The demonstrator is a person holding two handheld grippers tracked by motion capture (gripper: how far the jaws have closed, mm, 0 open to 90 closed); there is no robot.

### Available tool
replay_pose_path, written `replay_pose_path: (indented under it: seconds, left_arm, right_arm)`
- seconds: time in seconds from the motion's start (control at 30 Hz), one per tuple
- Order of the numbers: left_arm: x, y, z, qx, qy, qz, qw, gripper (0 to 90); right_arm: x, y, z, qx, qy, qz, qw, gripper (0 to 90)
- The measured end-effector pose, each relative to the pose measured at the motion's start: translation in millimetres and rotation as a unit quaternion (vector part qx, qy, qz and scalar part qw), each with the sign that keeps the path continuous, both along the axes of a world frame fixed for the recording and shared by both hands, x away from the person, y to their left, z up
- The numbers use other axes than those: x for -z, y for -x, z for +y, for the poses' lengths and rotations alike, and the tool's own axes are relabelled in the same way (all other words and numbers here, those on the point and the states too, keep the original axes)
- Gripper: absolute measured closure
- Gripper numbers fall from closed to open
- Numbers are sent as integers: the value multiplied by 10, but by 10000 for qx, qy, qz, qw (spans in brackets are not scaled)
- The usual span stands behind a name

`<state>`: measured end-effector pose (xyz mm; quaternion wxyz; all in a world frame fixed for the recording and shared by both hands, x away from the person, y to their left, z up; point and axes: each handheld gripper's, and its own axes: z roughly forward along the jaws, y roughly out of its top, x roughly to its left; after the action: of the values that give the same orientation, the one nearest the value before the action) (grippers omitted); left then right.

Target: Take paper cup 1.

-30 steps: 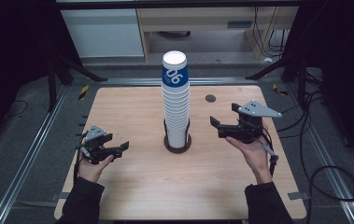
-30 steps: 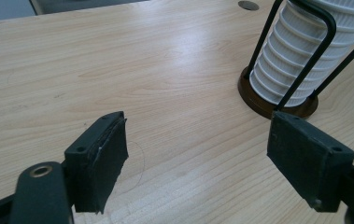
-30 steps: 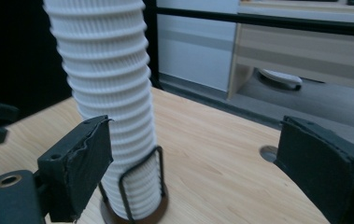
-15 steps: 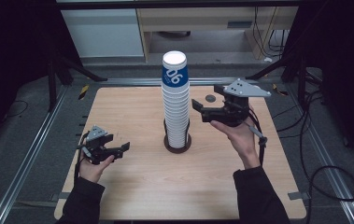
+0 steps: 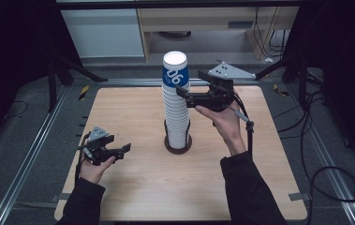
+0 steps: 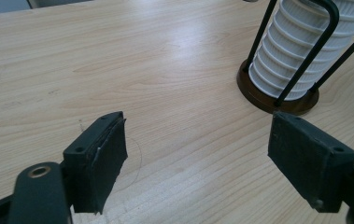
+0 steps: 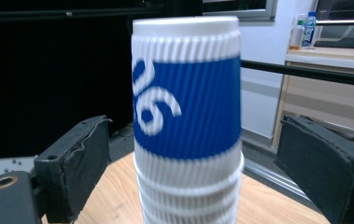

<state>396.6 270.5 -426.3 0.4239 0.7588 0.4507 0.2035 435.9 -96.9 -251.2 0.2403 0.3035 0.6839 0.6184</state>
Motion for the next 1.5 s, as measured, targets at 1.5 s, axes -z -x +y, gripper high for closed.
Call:
replay_pose_path:
  seconds: [1.5]
  left_arm:
    - [22, -13, 7, 5, 0, 104, 9999, 189]
  right_arm:
    - [-189, -305, 343, -43, 233, -78, 9997, 219]
